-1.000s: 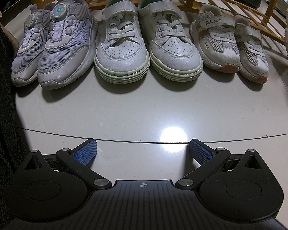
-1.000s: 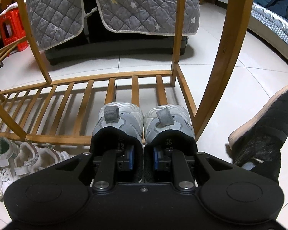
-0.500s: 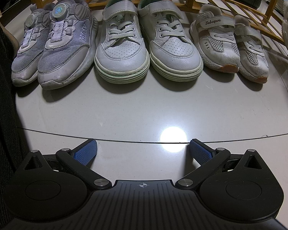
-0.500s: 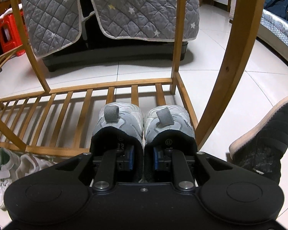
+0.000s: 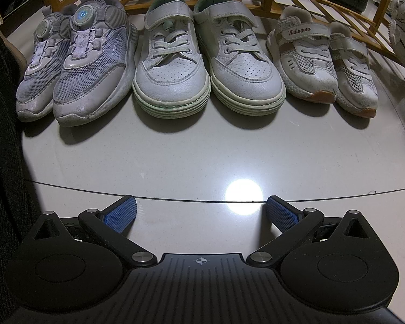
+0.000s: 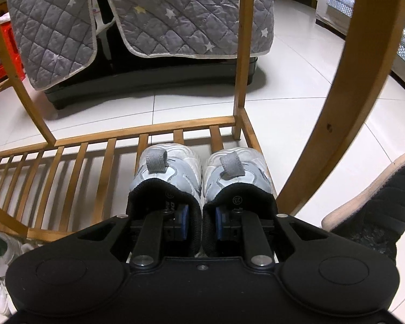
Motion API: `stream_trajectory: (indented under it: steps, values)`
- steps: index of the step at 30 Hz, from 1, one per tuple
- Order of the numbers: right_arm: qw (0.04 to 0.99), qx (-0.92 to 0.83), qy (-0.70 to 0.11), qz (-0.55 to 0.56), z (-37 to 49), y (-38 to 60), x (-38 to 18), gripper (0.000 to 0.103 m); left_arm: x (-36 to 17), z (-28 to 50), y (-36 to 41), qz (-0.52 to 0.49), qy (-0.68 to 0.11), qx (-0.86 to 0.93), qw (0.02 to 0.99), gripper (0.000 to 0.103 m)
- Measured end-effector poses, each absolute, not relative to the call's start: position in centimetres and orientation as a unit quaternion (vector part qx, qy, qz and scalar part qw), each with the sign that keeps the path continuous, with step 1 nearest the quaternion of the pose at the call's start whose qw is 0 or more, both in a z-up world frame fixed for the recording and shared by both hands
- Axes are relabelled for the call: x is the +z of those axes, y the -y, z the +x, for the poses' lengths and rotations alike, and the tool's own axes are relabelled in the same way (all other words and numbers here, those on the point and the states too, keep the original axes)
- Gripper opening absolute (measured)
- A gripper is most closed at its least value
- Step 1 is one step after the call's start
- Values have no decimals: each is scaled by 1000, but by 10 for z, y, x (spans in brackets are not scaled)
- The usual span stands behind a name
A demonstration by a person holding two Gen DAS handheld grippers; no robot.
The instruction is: Organize scattered shoes
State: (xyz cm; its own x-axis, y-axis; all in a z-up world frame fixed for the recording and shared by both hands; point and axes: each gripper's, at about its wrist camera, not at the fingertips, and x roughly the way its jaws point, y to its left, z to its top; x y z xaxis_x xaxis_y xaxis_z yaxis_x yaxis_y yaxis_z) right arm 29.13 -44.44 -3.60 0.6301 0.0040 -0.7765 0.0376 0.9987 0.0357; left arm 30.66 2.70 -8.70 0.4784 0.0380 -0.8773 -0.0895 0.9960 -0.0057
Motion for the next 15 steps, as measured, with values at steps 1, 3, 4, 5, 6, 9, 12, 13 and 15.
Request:
stream_trajectory:
  steps: [1,3,4,5,6,9,12,13,15]
  values:
    - [902,-10,-432,26,293,445,-37,21,-86,309,-28,-25,-509,37,859,103]
    - [901,-13,-433,27,295,446,-38,21,-85,316,-29,-25,-509,37,860,103]
    - [901,-15,-433,27,296,447,-39,21,-83,320,-30,-25,-509,37,860,103]
    - [900,-16,-434,27,297,447,-39,21,-82,324,-31,-25,-509,37,860,103]
    - [900,-16,-435,27,298,447,-40,21,-81,327,-31,-25,-509,37,860,103]
    - [898,-17,-438,24,301,447,-42,21,-78,337,-33,-25,-509,37,860,103]
    - [898,-18,-440,25,304,446,-43,21,-76,347,-35,-25,-509,37,860,103]
    - [897,-18,-440,26,306,446,-43,21,-74,351,-36,-25,-509,37,860,103]
    - [897,-18,-441,27,308,446,-44,21,-72,357,-37,-25,-509,37,860,103]
